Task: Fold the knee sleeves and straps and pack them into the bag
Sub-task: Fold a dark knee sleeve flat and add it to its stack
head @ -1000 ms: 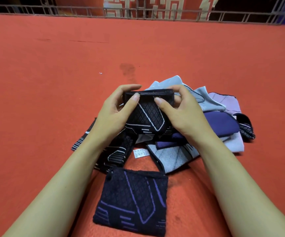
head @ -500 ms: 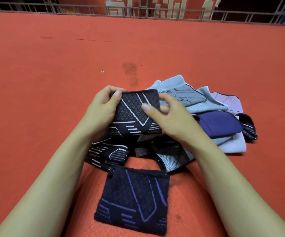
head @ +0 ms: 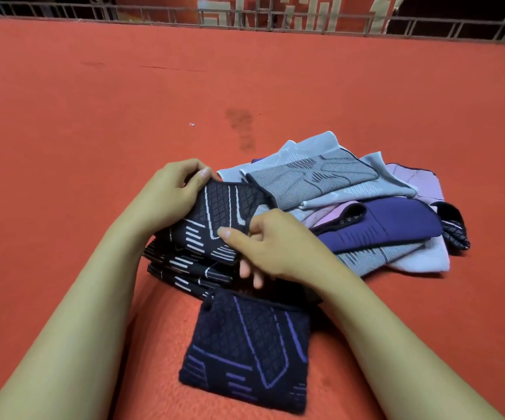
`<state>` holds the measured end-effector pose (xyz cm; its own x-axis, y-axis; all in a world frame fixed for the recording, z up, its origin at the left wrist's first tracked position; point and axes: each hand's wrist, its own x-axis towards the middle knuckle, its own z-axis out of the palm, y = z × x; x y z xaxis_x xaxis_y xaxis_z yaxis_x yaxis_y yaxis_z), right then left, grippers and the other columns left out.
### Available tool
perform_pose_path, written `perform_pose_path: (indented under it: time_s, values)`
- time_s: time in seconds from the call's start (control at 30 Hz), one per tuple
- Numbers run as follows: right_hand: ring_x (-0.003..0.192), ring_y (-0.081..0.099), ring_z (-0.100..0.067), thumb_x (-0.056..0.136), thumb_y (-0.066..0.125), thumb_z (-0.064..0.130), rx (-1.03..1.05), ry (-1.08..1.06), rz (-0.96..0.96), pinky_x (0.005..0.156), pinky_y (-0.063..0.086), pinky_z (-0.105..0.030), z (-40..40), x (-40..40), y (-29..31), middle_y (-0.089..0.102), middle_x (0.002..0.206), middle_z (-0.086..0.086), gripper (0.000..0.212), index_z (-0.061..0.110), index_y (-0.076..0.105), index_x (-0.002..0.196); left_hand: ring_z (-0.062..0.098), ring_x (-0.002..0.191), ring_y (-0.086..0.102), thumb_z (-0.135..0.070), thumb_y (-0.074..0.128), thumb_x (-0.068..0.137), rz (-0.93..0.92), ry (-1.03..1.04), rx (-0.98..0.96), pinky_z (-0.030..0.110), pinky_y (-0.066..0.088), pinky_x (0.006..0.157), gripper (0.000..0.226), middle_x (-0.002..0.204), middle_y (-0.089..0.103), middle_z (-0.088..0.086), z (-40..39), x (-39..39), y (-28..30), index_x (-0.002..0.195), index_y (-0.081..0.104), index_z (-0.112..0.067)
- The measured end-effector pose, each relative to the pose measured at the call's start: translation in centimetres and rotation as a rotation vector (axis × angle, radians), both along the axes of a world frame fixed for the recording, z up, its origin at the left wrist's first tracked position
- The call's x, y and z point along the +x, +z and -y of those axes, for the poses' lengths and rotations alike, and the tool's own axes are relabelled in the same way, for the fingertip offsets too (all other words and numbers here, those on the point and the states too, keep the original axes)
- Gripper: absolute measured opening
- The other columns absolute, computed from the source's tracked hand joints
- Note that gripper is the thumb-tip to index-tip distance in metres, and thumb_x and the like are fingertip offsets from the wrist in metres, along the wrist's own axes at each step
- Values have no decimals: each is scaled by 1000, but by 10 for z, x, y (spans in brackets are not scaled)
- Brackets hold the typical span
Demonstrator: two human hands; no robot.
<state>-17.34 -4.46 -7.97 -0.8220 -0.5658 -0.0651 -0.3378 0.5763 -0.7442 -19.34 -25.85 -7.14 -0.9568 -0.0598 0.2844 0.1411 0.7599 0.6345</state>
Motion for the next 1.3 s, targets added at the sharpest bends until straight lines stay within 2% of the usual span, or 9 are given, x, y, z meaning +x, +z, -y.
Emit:
perform_pose_path:
  time_s: [0.13,0.33,0.47,0.6,0.7,0.83,0.97,1.1,1.3]
  values:
    - [40,61,-4,103,53,53,63,-17,-7,50,42,-14,6,5,-8,71,57,1,53,15,60,66,26,92,65,-31,49,109,120,40,-138,39,45,78,24,91,71,0,8,-5,-10,96,68,-23]
    - [43,64,-4,101,54,56,158,-10,-36,58,46,-21,7,4,-18,71,56,1,56,14,65,67,31,97,64,-29,52,108,227,66,-245,36,42,78,23,102,74,9,5,-11,-22,102,72,-20]
    - [60,68,-17,99,50,65,208,-2,-184,72,56,-36,4,0,-14,67,56,-7,67,10,64,64,35,96,63,-29,52,107,212,49,-260,39,43,77,22,94,72,10,4,-13,-25,96,70,-21]
    - [59,51,-19,101,51,59,163,-91,-295,62,35,-37,-12,-13,2,48,49,1,64,13,51,56,30,94,66,-35,55,106,201,31,-248,40,47,79,24,88,71,4,4,-9,-22,94,68,-18]
    - [66,51,-18,100,58,50,66,-217,-440,64,36,-36,-30,-29,5,53,57,7,45,24,52,64,13,97,67,-36,61,103,17,-32,-209,35,49,88,21,98,76,-4,-2,-3,-11,99,73,-20]
    - [84,57,-17,95,65,40,-17,-297,-642,76,49,-42,-45,-43,-7,58,86,10,13,29,59,93,-11,86,63,-33,60,104,-190,-80,-91,14,44,83,21,86,73,-17,-22,6,5,90,72,-22]
    - [115,55,-25,91,66,52,109,-345,-586,88,51,-47,-45,-44,-27,54,116,1,44,24,56,123,6,72,70,-29,58,104,-102,-137,87,31,54,73,26,74,73,-14,-49,5,-3,83,71,-22]
    - [114,55,-23,91,63,59,193,-432,-575,82,50,-43,-38,-43,-28,56,113,3,41,28,58,117,3,52,63,-27,57,104,22,-99,168,25,47,61,27,63,69,-14,-65,0,-19,82,69,-17]
    - [84,56,-21,93,61,30,-72,-483,-550,75,48,-39,-42,-53,-26,57,90,2,13,20,60,85,9,48,61,-25,59,104,84,21,381,24,51,55,14,76,73,-4,-67,-5,-23,97,62,-13]
